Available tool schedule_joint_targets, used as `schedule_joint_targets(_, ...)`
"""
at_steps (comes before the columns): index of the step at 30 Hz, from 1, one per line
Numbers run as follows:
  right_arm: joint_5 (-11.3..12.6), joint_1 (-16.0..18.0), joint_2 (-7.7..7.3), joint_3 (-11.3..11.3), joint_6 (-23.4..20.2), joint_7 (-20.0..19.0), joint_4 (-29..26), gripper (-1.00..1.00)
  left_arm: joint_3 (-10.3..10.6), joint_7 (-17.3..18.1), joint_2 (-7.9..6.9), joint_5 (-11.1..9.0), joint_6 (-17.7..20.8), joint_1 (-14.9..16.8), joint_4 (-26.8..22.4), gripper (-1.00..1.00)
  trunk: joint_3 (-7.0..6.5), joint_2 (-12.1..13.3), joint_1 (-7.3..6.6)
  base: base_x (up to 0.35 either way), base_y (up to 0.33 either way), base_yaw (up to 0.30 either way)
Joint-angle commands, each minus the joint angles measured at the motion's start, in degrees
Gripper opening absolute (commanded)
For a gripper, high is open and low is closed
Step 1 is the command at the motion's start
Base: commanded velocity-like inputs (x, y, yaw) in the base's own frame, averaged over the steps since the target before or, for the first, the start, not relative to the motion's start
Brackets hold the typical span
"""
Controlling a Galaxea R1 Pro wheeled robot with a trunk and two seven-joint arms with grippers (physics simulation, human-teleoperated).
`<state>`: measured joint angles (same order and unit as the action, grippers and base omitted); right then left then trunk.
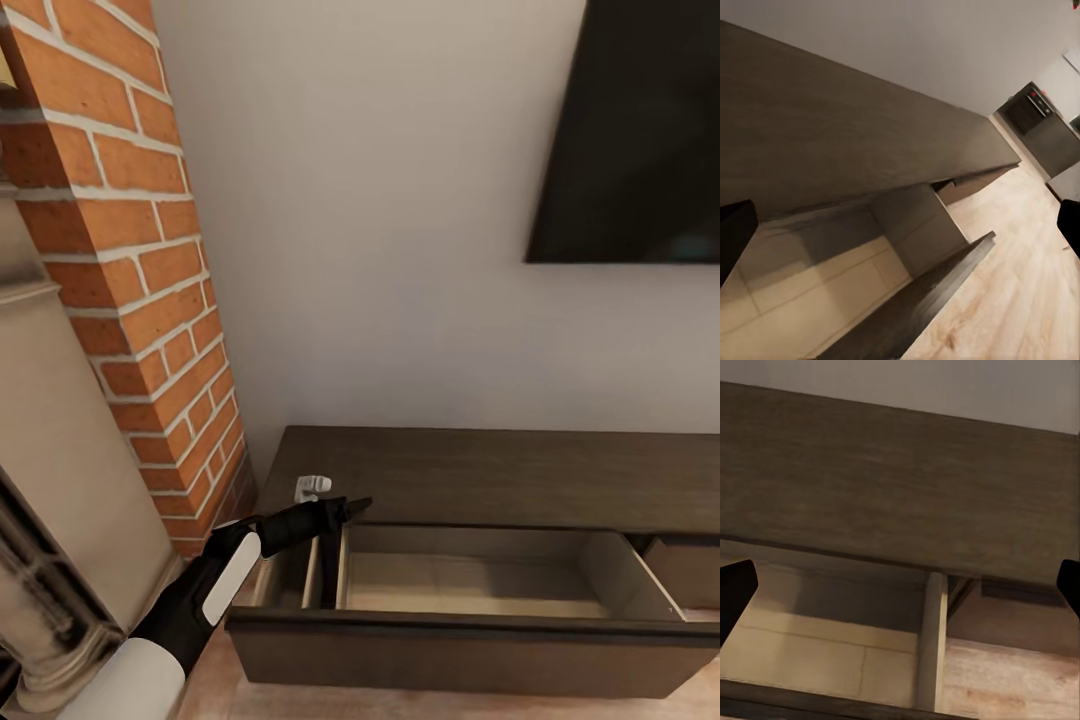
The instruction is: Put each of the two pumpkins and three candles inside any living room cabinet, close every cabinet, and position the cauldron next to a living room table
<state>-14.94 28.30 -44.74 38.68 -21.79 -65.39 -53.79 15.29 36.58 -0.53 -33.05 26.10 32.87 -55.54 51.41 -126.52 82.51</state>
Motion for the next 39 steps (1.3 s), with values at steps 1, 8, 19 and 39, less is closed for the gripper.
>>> schedule_joint_targets(1, 0.0, 0.0, 0.00, 0.0, 0.0, 0.0, 0.0, 1.00, 0.0, 0.0, 0.00, 0.0, 0.0, 0.0, 0.0, 1.00, 0.00, 0.0, 0.00, 0.300, 0.000, 0.000)
schedule_joint_targets(8, -0.1, 0.0, 0.00, 0.0, 0.0, 0.0, -0.1, 1.00, 0.0, 0.0, 0.00, 0.0, -0.1, 0.0, -0.1, 1.00, 0.00, 0.0, 0.00, 0.110, 0.000, 0.000)
schedule_joint_targets(19, -0.1, 0.0, -0.09, 0.0, 0.1, -0.1, -0.1, 1.00, 0.0, 0.0, -0.05, 0.0, -0.1, 0.0, -0.1, 1.00, 0.00, 0.0, 0.00, 0.002, 0.000, 0.000)
schedule_joint_targets(39, -0.1, 0.0, -0.06, 0.0, 0.1, -0.2, -0.1, 1.00, 0.0, 0.0, -0.09, 0.0, -0.1, 0.0, -0.2, 1.00, 0.00, 0.0, 0.00, 0.000, 0.000, 0.000)
